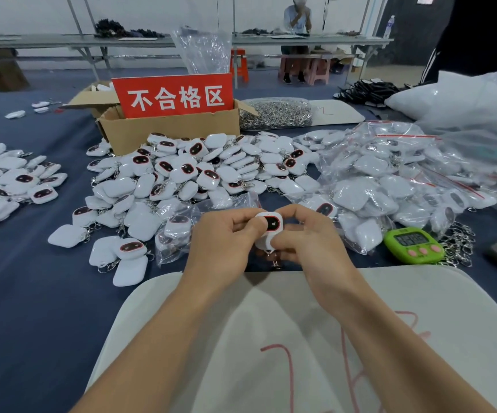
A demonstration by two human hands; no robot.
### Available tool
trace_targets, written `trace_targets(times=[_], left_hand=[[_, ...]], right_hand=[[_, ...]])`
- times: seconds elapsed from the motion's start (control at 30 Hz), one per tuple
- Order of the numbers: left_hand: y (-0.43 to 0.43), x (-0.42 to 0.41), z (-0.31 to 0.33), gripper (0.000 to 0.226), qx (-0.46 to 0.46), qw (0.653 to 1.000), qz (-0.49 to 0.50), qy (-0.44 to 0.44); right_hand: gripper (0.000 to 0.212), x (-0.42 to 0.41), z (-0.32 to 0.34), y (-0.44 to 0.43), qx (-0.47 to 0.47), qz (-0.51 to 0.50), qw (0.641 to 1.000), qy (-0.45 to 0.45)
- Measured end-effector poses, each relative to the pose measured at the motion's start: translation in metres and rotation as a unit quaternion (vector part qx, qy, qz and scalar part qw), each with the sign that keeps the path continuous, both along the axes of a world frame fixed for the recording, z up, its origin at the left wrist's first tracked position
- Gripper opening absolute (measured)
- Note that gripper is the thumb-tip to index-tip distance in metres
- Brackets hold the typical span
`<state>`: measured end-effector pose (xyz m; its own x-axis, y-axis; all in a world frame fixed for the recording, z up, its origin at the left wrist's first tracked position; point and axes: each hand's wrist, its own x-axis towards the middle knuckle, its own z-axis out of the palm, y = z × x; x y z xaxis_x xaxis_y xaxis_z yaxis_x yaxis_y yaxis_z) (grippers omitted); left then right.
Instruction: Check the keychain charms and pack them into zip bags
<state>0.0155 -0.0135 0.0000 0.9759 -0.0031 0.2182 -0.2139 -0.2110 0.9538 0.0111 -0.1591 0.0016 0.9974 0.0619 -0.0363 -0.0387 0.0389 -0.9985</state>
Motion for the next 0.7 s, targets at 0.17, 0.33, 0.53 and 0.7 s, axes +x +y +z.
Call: trace_targets(times=[0.17,0.33,0.53,0.7], left_hand=[[-0.0025,-0.0023,0.0011,0.022,-0.010,1.000,-0.008,-0.004],[-0.0002,-0.0008,-0.0016,0.021,0.001,1.000,-0.013,0.003],[0.0000,0.0004,-0.0026,0.038,-0.021,0.999,-0.017,0.033],[-0.0019,0.0003,-0.0018,0.021,-0.008,1.000,-0.008,-0.014]], right_hand=[[0.029,-0.0038,0.0003,0.0012,-0.031,-0.010,0.999,-0.011],[0.030,-0.0045,0.0026,0.0009,-0.020,-0.032,0.999,-0.007],[0.029,-0.0050,0.0035,-0.0034,-0.005,-0.025,1.000,-0.012],[0.024,-0.0045,0.0015,-0.0020,-0.025,-0.038,0.998,-0.031]])
